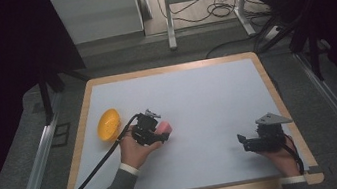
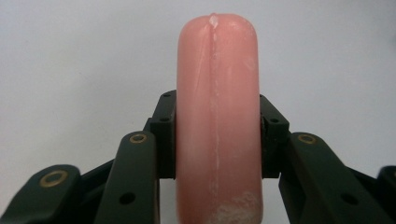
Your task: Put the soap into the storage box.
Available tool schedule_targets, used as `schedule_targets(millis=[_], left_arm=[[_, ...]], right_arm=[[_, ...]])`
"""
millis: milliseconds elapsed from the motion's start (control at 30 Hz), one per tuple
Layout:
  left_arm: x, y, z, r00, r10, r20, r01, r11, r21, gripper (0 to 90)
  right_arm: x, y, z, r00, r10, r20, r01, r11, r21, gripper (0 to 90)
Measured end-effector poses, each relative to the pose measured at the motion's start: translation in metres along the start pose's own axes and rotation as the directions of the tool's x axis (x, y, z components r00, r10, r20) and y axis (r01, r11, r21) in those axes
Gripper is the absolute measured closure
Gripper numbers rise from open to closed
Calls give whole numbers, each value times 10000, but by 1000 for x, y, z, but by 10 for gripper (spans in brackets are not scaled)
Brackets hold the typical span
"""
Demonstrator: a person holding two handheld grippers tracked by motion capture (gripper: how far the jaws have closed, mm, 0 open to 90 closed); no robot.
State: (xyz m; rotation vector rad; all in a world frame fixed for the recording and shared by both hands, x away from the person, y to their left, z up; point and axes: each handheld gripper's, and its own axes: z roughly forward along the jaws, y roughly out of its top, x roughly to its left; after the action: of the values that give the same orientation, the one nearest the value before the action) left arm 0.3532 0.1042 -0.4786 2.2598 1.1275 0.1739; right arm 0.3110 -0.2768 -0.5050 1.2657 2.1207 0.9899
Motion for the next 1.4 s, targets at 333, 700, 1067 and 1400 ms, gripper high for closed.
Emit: schedule_targets(millis=[333,700,1067,1400], left_arm=[[5,-2,-7,9999,-47,122,48,9999,-99,600],[13,-6,-16,9998,-207,-13,207,9994,-270,600],[22,-10,-27,9992,-381,-123,375,9982,-463,600],[29,-17,-36,9981,-547,-269,530,9968,-603,600]], right_arm=[[0,0,1,10000,0,10,0,10000,9,69],[1,0,2,10000,-18,-2,18,10000,67,70],[1,-1,3,10000,-27,-39,27,9999,112,70],[0,-1,3,10000,-17,-16,17,9999,122,70]])
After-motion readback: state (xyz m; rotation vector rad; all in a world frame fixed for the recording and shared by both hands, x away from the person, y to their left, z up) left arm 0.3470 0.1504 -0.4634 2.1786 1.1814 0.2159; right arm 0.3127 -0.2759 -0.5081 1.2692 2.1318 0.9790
